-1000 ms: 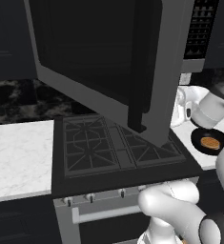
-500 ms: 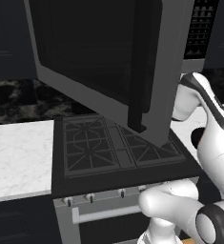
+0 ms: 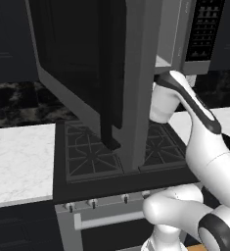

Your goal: Open the microwave, place the bowl with waffle inside the microwave, then close the microwave door and turn it on.

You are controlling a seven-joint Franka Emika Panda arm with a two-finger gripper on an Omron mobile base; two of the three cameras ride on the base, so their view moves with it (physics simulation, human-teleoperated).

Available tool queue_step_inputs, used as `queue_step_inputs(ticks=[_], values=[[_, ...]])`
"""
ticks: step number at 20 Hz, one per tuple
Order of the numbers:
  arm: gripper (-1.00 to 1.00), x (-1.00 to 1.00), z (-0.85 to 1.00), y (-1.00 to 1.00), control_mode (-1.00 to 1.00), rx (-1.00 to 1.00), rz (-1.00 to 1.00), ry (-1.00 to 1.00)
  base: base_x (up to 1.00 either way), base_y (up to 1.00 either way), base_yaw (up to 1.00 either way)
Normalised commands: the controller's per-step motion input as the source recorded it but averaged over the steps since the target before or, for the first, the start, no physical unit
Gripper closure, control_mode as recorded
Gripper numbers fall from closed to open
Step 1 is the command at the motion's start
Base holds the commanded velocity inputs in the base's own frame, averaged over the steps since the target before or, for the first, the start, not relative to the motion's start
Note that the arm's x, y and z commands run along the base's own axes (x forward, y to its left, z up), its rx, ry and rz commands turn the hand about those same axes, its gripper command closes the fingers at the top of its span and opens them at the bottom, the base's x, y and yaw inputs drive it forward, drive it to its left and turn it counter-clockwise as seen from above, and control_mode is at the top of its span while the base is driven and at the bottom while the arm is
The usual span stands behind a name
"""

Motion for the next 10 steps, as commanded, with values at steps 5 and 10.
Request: queue_step_inputs(ticks=[5, 10], values=[[-1.0, 0.0, -0.02, -0.03, -1.0, 0.01, 0.0, -0.03, 0.0, 0.0, 0.0], [-1.0, -0.1, -0.01, -1.0, -1.0, 0.0, -0.03, -0.22, 0.0, 0.0, 0.0]])
